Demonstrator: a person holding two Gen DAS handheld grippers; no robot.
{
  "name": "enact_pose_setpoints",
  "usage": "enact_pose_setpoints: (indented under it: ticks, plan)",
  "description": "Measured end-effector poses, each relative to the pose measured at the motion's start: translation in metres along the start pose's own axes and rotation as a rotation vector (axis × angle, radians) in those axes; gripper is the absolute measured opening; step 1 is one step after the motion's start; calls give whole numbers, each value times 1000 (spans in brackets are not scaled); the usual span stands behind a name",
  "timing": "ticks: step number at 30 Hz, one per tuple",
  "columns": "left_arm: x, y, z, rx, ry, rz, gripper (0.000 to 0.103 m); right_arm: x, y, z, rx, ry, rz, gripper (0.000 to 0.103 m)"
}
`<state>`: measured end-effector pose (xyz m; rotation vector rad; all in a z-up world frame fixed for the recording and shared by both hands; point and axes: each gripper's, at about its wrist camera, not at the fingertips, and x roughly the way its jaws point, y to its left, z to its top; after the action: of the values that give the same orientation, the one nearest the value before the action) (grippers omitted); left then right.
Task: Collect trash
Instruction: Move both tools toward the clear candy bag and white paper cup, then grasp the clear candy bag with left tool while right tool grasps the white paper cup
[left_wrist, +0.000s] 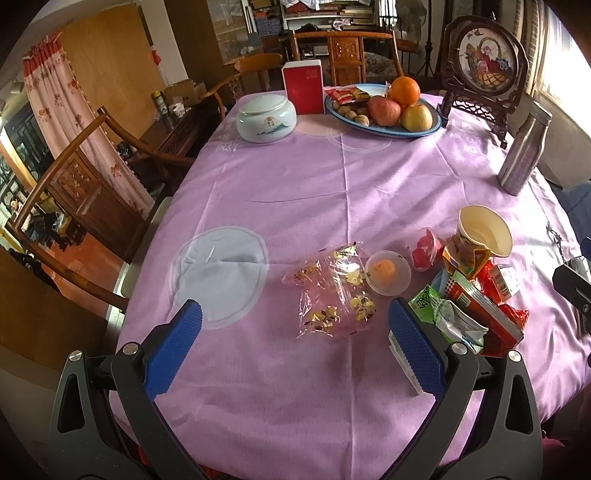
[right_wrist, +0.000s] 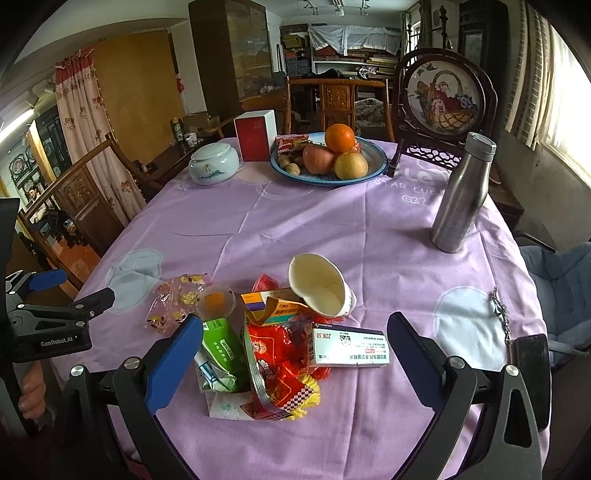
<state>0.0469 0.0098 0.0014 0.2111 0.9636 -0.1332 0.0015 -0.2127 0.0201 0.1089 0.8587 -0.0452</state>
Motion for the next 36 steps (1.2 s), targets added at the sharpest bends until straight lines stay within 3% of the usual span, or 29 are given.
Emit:
enact_pose_setpoints:
  ticks: [27,36]
  plan:
    - [34,-3,21,13,74,-14,97,35,-11,11,27,50,1,97]
    - [56,4,28,-11,139,-68,97,54,-18,18,43,86,8,97]
